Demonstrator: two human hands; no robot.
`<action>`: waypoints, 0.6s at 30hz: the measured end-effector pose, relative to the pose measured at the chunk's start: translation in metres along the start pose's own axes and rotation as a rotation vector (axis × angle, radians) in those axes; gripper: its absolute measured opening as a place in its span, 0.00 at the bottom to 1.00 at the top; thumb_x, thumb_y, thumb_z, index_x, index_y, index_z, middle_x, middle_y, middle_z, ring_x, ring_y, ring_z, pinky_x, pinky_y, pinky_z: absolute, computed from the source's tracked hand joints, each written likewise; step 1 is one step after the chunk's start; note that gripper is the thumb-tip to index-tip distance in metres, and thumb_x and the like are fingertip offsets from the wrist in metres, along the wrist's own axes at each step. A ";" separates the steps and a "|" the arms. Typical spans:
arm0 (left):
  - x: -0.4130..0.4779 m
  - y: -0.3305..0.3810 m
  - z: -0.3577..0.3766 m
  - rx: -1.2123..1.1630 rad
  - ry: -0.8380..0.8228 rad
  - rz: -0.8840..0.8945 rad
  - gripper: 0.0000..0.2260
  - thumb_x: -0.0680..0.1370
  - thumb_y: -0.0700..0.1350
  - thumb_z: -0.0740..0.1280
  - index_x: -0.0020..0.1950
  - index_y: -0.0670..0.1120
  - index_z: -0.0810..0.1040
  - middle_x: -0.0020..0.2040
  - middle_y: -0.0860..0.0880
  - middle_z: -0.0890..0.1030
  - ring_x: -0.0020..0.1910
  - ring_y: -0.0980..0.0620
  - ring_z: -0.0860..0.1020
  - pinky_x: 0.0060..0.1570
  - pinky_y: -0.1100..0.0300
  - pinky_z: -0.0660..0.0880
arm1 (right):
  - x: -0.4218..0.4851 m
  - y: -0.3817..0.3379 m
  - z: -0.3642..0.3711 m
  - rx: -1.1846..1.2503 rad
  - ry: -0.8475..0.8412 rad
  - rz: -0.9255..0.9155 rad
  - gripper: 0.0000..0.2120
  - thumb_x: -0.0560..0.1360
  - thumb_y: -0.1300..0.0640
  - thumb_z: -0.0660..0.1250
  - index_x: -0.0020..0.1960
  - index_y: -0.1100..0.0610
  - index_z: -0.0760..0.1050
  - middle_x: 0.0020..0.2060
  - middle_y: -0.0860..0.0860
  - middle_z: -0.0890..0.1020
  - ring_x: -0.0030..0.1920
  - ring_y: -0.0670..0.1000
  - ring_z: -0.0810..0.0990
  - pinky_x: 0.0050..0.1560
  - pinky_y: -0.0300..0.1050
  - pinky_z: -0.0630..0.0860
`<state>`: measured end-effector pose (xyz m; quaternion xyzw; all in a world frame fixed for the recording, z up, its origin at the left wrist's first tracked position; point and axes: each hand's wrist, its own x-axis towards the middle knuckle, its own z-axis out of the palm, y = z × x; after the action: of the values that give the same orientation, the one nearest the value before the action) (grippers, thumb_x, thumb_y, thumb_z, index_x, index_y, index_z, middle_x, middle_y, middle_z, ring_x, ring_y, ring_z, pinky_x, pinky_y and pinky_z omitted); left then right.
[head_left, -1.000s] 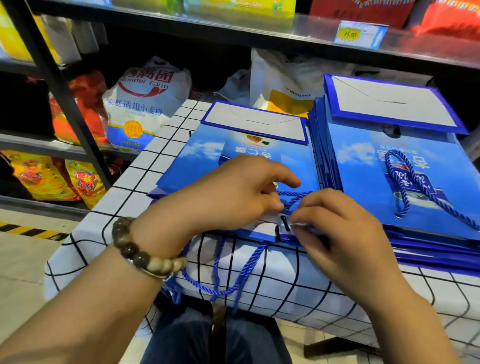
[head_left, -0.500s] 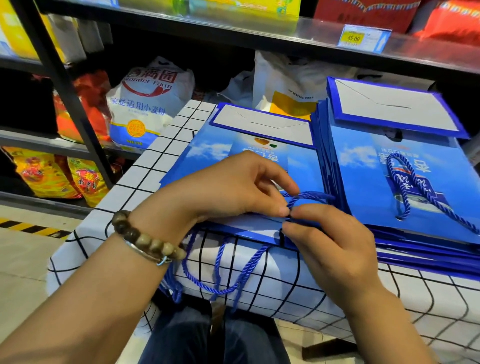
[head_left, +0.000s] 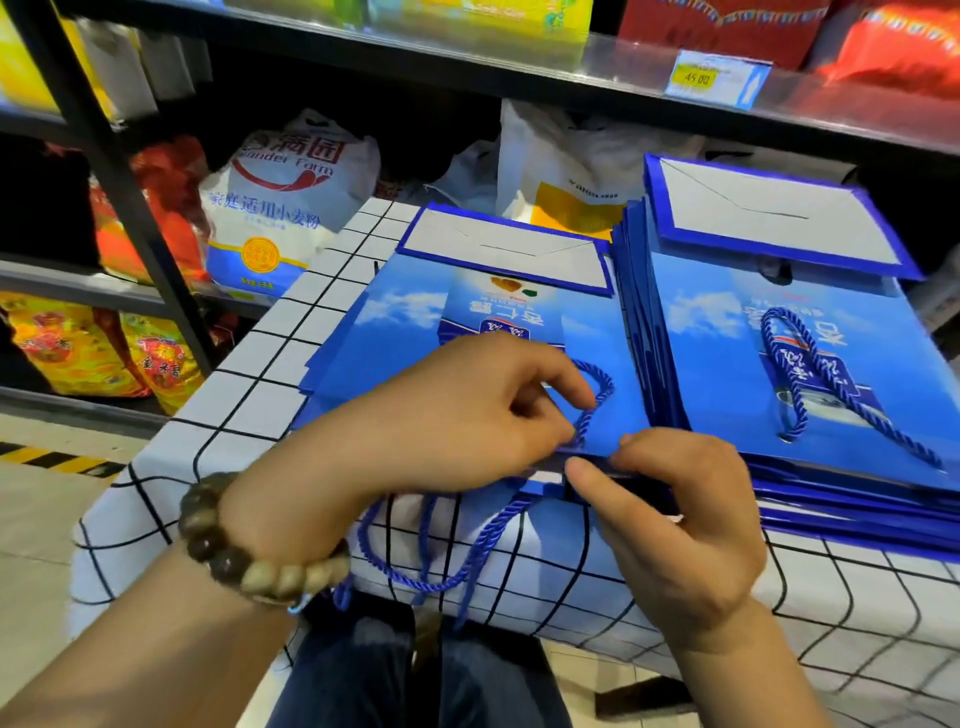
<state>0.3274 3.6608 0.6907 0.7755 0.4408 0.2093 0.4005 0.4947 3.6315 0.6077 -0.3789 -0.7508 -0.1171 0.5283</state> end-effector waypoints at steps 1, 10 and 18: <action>0.002 0.002 0.000 -0.103 -0.020 -0.035 0.08 0.73 0.40 0.67 0.48 0.54 0.77 0.43 0.48 0.84 0.42 0.50 0.81 0.48 0.52 0.75 | 0.000 -0.001 0.000 0.018 -0.017 -0.008 0.16 0.76 0.56 0.65 0.34 0.65 0.81 0.38 0.46 0.70 0.39 0.44 0.69 0.42 0.32 0.63; 0.025 -0.008 0.012 -0.171 0.197 -0.117 0.11 0.72 0.35 0.68 0.42 0.52 0.75 0.31 0.51 0.78 0.29 0.54 0.75 0.36 0.59 0.72 | -0.006 0.006 0.003 -0.113 -0.132 -0.017 0.13 0.76 0.50 0.63 0.55 0.58 0.72 0.48 0.50 0.78 0.50 0.50 0.76 0.53 0.40 0.72; 0.001 -0.019 -0.004 0.054 0.242 0.026 0.07 0.69 0.51 0.72 0.43 0.59 0.77 0.46 0.63 0.79 0.49 0.68 0.76 0.52 0.72 0.70 | 0.001 0.011 -0.004 -0.134 -0.353 0.010 0.16 0.78 0.52 0.58 0.54 0.60 0.78 0.50 0.53 0.83 0.54 0.48 0.77 0.57 0.44 0.73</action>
<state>0.3152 3.6689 0.6784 0.7608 0.4811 0.2947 0.3206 0.5047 3.6373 0.6082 -0.4314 -0.8205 -0.0958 0.3626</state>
